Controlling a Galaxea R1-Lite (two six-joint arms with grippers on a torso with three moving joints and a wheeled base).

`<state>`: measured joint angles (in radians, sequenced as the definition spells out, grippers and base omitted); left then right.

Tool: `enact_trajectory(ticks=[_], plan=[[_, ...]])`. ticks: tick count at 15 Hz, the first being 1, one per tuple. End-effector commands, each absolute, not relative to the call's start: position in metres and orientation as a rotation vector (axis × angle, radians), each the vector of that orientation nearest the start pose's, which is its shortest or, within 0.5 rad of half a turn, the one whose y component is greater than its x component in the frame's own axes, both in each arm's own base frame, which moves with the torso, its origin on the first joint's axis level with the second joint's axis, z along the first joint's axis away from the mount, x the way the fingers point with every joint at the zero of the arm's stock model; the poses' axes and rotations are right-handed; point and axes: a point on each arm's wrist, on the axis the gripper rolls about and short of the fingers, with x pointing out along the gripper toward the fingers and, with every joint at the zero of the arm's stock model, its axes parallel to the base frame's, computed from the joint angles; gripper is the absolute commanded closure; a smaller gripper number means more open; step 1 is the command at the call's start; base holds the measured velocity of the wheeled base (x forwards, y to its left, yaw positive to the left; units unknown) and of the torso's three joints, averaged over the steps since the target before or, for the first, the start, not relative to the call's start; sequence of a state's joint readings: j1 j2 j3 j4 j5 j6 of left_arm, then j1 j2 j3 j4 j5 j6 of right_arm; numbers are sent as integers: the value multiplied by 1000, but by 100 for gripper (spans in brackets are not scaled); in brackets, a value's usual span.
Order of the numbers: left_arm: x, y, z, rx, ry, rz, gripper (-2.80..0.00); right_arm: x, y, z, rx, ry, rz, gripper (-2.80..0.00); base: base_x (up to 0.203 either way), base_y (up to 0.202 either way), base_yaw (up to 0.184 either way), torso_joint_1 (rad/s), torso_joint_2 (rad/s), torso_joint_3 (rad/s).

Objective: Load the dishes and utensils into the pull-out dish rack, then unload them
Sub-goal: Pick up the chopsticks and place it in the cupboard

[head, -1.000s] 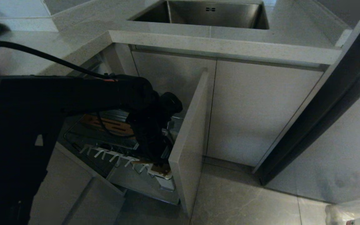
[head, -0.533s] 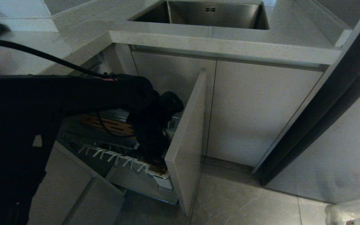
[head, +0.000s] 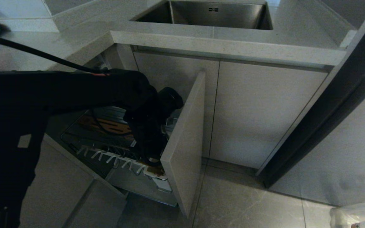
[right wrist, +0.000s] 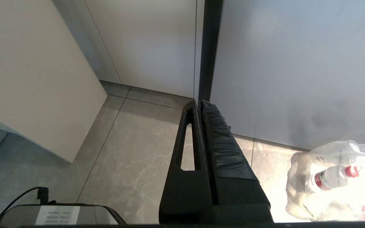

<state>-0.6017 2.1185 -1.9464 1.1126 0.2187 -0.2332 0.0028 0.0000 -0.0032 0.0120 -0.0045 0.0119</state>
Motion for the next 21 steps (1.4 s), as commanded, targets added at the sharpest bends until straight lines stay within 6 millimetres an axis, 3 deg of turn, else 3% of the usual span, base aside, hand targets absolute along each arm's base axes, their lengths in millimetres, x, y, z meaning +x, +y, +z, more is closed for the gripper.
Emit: enact_trajectory(ticks=[1, 5, 13, 14, 15, 21], plan=[[303, -202, 212, 301, 1188, -188, -280, -23, 0, 75, 12, 9, -2, 0, 0, 0, 0, 0, 0, 0], [297, -199, 223, 289, 1158, -193, -280, -23, 0, 75, 12, 9, -2, 0, 0, 0, 0, 0, 0, 0], [272, -177, 268, 277, 1004, -118, -280, -23, 0, 75, 12, 9, -2, 0, 0, 0, 0, 0, 0, 0], [268, -174, 274, 270, 985, -107, -178, -23, 0, 75, 12, 9, -2, 0, 0, 0, 0, 0, 0, 0], [264, -171, 281, 258, 964, -100, 0, -23, 0, 75, 12, 9, -2, 0, 0, 0, 0, 0, 0, 0], [228, -145, 323, 164, 813, -39, 0, -23, 0, 75, 12, 10, -2, 0, 0, 0, 0, 0, 0, 0]])
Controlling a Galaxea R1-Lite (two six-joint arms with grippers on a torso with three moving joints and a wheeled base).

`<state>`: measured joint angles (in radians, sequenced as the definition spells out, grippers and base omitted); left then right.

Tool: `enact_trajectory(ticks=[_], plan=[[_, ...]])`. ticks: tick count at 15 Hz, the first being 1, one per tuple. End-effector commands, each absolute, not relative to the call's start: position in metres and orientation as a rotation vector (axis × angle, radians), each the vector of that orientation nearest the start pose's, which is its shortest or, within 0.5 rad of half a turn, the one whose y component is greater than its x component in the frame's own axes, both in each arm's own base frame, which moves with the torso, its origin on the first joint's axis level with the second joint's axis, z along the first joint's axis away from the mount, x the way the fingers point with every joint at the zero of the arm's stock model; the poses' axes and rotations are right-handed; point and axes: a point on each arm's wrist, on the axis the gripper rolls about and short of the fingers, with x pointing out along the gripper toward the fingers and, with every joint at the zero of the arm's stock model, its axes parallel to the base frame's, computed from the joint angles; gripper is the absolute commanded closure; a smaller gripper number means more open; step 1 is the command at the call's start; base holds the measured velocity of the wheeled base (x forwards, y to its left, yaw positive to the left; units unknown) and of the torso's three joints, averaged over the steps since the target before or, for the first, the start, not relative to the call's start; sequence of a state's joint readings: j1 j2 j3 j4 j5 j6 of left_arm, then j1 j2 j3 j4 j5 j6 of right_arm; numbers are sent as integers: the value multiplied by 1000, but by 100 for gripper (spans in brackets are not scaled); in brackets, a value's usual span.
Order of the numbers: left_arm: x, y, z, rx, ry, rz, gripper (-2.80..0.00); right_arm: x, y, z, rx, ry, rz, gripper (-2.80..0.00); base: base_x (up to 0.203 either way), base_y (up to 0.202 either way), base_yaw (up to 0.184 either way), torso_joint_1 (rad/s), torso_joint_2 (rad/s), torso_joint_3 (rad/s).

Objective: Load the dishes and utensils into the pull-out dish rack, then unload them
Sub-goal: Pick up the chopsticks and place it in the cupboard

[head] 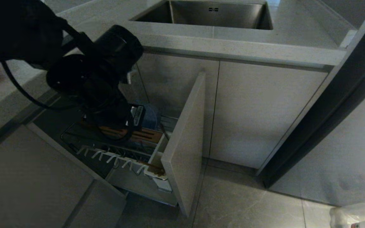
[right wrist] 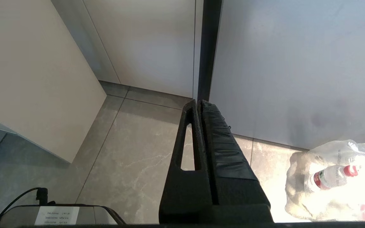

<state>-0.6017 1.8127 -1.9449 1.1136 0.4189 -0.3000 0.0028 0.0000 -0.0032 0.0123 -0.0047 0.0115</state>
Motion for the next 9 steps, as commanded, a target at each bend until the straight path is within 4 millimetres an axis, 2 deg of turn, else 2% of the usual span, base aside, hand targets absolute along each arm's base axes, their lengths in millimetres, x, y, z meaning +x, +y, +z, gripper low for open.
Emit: enact_trajectory(ticks=[1, 4, 9], plan=[[220, -139, 332, 140, 783, -30, 0, -23, 0, 75, 12, 9, -2, 0, 0, 0, 0, 0, 0, 0], [194, -117, 361, 66, 638, 1, 0, -23, 0, 75, 12, 10, -2, 0, 0, 0, 0, 0, 0, 0], [152, -63, 413, -73, 315, 112, 0, -23, 0, 75, 12, 9, -2, 0, 0, 0, 0, 0, 0, 0]])
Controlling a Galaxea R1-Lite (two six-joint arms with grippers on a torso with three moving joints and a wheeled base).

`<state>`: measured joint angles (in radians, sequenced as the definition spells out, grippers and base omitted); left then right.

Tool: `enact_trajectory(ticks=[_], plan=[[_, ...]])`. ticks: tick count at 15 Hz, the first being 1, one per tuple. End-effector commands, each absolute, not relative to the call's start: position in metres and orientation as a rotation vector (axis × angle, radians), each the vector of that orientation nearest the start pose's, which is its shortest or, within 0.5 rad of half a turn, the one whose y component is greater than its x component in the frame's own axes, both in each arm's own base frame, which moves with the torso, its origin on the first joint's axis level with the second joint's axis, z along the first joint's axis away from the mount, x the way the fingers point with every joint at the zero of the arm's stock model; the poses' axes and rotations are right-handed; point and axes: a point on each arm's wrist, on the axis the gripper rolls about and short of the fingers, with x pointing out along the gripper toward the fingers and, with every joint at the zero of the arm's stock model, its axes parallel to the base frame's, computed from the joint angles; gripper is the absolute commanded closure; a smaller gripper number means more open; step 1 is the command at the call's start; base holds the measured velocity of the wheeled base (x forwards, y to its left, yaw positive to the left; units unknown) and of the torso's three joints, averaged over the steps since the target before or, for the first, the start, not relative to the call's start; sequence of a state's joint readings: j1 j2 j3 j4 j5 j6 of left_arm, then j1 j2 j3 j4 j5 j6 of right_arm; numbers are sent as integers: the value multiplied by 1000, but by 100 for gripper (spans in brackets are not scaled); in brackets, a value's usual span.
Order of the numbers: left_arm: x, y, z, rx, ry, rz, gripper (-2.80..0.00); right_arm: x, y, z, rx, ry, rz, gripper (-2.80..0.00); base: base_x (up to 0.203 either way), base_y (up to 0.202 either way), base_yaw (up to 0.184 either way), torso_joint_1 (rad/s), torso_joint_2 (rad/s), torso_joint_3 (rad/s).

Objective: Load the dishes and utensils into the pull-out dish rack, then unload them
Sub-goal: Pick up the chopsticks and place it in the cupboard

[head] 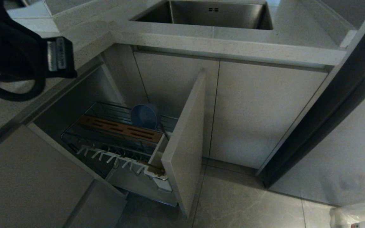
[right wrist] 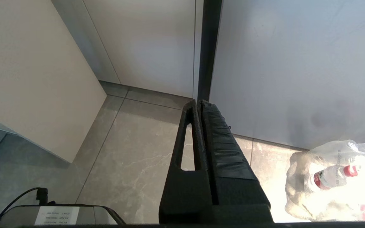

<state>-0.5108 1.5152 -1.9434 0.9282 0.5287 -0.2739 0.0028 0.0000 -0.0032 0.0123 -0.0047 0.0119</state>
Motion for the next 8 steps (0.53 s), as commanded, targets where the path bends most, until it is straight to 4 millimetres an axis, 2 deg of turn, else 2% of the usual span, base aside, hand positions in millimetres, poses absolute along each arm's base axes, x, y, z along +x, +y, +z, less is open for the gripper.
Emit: enact_trajectory(ticks=[1, 4, 8], plan=[[145, -50, 422, -84, 248, 151, 0, -23, 0, 75, 12, 9, -2, 0, 0, 0, 0, 0, 0, 0], [122, -16, 440, -77, 110, 294, 0, -23, 0, 75, 12, 10, -2, 0, 0, 0, 0, 0, 0, 0], [93, 20, 448, -36, 49, 504, 0, -23, 0, 75, 12, 9, -2, 0, 0, 0, 0, 0, 0, 0]])
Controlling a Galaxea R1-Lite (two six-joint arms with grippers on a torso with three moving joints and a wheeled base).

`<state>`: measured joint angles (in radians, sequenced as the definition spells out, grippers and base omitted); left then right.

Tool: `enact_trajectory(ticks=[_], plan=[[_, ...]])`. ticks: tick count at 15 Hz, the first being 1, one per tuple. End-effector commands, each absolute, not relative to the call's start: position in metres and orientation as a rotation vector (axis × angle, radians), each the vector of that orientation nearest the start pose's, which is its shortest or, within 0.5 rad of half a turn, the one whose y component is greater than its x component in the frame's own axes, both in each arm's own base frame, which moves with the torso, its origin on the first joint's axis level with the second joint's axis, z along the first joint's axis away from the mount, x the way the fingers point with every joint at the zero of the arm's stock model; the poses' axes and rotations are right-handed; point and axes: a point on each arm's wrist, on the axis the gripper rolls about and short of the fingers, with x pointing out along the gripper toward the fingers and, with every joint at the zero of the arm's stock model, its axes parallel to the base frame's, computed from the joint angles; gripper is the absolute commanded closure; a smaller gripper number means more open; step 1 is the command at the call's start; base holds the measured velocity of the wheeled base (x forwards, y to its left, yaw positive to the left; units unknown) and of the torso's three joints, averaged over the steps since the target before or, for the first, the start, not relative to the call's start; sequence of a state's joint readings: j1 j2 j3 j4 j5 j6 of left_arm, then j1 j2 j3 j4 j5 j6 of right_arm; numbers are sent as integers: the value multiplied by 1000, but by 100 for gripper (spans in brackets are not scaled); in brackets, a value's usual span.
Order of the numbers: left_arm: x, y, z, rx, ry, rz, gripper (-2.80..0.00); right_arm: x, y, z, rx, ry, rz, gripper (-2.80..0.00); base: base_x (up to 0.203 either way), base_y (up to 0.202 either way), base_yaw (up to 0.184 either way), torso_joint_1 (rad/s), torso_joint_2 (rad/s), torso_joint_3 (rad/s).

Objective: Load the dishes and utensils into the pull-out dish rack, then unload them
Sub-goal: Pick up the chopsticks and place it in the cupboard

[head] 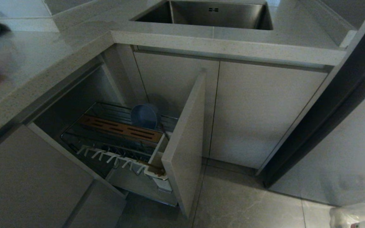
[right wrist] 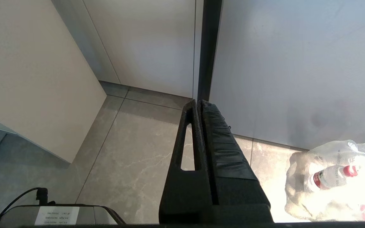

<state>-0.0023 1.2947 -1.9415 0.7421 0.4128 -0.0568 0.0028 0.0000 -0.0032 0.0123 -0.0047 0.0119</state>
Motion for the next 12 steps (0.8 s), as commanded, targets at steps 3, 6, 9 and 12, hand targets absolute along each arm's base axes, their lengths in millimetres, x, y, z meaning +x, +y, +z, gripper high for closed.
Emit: enact_trajectory(ticks=[3, 6, 9, 12], plan=[[77, 35, 446, 6, 83, 580, 0, -23, 0, 75, 12, 9, -2, 0, 0, 0, 0, 0, 0, 0], [66, 41, 440, 32, 148, 605, 0, -23, 0, 75, 12, 11, -2, 0, 0, 0, 0, 0, 0, 0], [67, 55, 437, 35, 195, 640, 0, -23, 0, 75, 12, 9, -2, 0, 0, 0, 0, 0, 0, 0], [79, 77, 428, 15, 268, 554, 0, -23, 0, 75, 12, 9, -2, 0, 0, 0, 0, 0, 0, 0]])
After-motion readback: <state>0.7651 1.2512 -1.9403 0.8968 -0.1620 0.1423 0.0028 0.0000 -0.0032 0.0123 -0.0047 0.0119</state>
